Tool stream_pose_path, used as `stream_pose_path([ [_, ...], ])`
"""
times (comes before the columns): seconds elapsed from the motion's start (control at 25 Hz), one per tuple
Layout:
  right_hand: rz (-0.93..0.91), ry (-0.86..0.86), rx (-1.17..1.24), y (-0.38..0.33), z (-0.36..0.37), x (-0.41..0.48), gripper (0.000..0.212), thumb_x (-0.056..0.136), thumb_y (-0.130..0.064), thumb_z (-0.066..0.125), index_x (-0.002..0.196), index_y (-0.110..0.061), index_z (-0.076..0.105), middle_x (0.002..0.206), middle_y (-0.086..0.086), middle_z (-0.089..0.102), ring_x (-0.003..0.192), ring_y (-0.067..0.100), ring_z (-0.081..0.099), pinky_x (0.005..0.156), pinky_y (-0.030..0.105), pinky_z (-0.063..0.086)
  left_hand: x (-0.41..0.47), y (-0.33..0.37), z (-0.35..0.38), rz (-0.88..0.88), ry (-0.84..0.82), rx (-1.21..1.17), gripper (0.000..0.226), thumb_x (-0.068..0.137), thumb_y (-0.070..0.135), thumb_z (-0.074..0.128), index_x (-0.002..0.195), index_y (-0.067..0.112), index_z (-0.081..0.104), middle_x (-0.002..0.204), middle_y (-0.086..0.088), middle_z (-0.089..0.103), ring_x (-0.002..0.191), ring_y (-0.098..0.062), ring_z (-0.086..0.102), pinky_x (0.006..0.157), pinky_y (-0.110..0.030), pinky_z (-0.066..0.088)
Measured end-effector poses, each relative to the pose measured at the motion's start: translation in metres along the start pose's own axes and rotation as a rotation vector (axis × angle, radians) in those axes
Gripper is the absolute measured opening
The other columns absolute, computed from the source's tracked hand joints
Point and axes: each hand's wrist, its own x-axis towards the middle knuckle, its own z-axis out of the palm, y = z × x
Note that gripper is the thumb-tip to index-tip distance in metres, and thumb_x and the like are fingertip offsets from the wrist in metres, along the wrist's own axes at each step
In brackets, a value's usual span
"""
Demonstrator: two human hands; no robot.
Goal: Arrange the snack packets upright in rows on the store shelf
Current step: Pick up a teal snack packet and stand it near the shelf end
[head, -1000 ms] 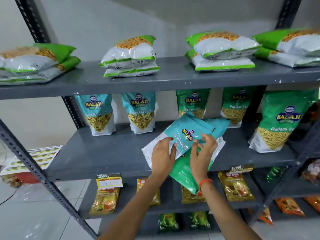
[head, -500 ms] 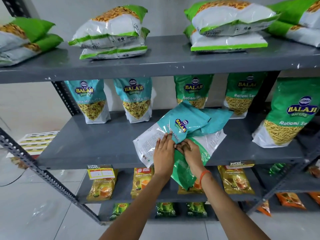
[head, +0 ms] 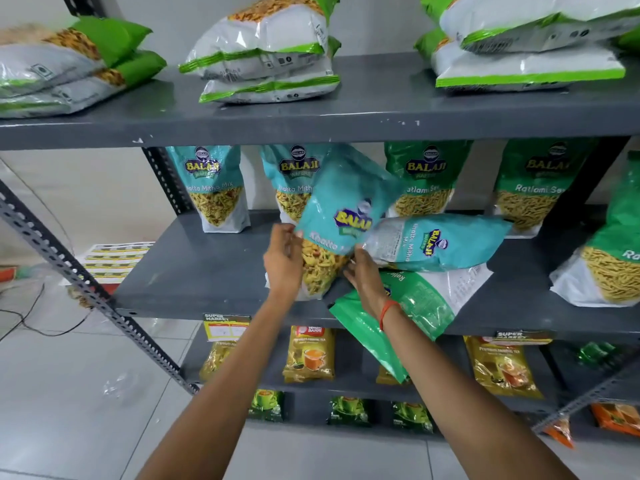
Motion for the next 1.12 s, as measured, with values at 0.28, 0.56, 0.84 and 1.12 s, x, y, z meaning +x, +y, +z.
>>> stream_pose_path([
  [0.28, -0.385, 0.29, -0.305, -0.014, 0.057, -0.034, 0.02, 0.098, -0.026, 0.04, 0.1, -0.011, 0.052, 0.077, -0.01, 0.055, 0.066, -0.008, 0.053, 0.056, 0.0, 0.039, 0.026, -0.007, -0.083, -0.434, -0.069, -0.478, 0.019, 0.09, 0.017, 0.058, 0.072, 0.015, 0.051, 0.061, 0.005, 0.058, 0.062, -0.011, 0.054, 0.064, -0.027, 0.047],
  [0.56, -0.521, 0.426, -0.342, -0.025, 0.094, -0.069, 0.01, 0.096, -0.012, 0.043, 0.098, -0.007, 0.052, 0.08, -0.012, 0.051, 0.065, -0.02, 0.049, 0.059, 0.0, 0.037, 0.019, 0.01, -0.146, -0.52, -0.179, -0.558, 0.022, 0.091, 0.017, 0.056, 0.069, 0.017, 0.053, 0.048, 0.01, 0.05, 0.051, -0.009, 0.043, 0.045, -0.017, 0.037],
  [0.84, -0.517, 0.477, -0.413, -0.016, 0.12, -0.063, 0.007, 0.097, -0.014, 0.041, 0.096, -0.009, 0.046, 0.077, -0.012, 0.048, 0.068, -0.004, 0.047, 0.055, 0.001, 0.037, 0.029, 0.002, -0.163, -0.56, -0.187, -0.618, 0.016, 0.091, 0.011, 0.055, 0.075, 0.014, 0.057, 0.07, -0.001, 0.052, 0.066, -0.013, 0.047, 0.062, -0.026, 0.038],
  [1.12, -0.511, 0.309, -0.42, 0.029, 0.18, -0.013, 0.011, 0.097, -0.008, 0.038, 0.097, -0.001, 0.046, 0.084, 0.003, 0.055, 0.074, 0.013, 0.053, 0.059, 0.018, 0.039, 0.078, -0.06, -0.19, -0.441, 0.008, -0.34, 0.013, 0.094, 0.018, 0.052, 0.097, 0.006, 0.049, 0.08, -0.004, 0.059, 0.076, -0.018, 0.056, 0.063, -0.026, 0.05],
])
